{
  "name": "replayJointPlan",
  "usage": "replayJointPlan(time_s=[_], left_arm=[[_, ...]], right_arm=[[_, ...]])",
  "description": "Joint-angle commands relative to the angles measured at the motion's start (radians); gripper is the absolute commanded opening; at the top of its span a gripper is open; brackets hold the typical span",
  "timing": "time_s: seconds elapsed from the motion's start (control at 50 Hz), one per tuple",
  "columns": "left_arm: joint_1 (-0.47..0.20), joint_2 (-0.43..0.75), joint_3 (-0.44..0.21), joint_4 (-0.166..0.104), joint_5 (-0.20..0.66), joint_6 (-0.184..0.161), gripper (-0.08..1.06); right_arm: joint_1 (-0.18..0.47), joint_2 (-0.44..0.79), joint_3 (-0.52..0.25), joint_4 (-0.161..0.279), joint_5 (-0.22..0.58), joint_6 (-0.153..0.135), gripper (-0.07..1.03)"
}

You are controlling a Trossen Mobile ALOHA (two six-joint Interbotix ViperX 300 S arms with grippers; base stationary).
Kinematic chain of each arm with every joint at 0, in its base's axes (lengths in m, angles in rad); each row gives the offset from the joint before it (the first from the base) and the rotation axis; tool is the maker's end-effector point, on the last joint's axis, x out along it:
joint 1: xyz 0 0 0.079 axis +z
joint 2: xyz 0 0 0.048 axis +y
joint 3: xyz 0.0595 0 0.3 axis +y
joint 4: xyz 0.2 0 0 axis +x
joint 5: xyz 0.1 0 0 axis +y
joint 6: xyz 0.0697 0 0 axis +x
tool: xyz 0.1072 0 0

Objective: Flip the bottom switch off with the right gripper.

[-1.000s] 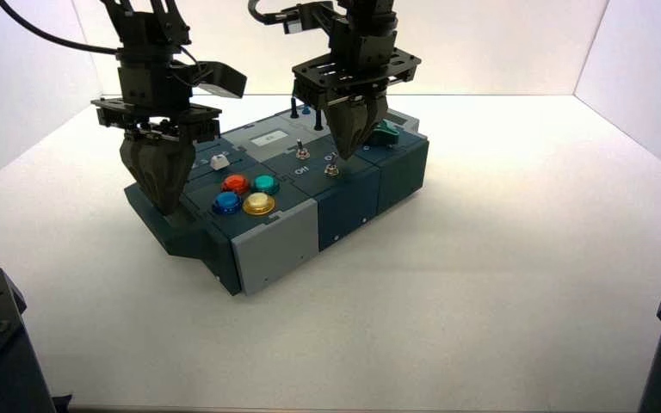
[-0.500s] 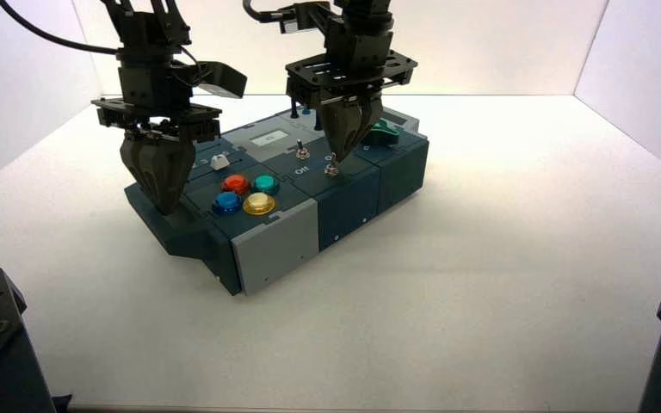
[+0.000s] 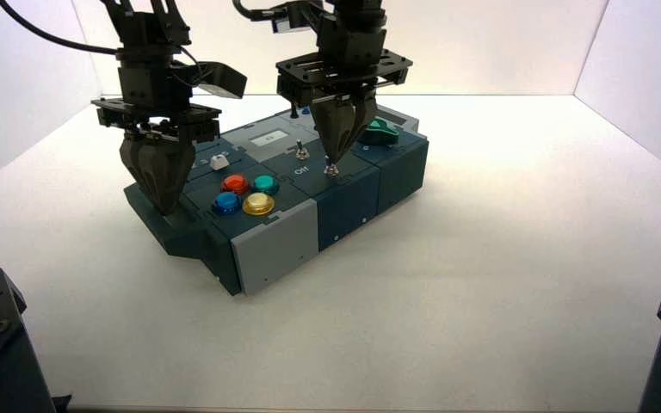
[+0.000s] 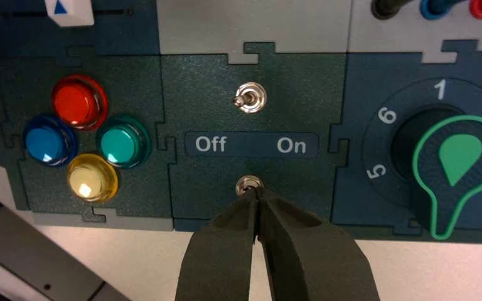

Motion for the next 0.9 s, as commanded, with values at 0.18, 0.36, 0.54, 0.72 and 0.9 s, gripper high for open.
replayJointPlan(time_s=[0.18, 0.36, 0.54, 0.72, 0.9], left_arm=[[-0.018, 0.028, -0.026, -0.009, -0.058, -0.003, -0.03], [-0.018, -0.005, -0.025, -0.008, -0.064, -0.002, -0.03], [-0.017, -0.107, -0.011, -0.006, -0.092, -0.003, -0.03], [-0.017, -0.178, 0.009, -0.008, -0.107, -0.006, -0.03], [-0.017, -0.164, 0.009, -0.003, -0.11, -0.005, -0.03]], right_arm=[[0.035, -0.046, -0.008, -0.002, -0.012, 0.018, -0.02], [-0.038, -0.097, 0.029, -0.044, -0.026, 0.025, -0.02], [-0.054, -0.17, 0.069, -0.054, -0.041, 0.021, -0.02], [-0.052, -0.241, 0.124, -0.051, -0.064, 0.021, -0.02], [-0.049, -0.304, 0.167, -0.052, -0.084, 0.014, -0.02]])
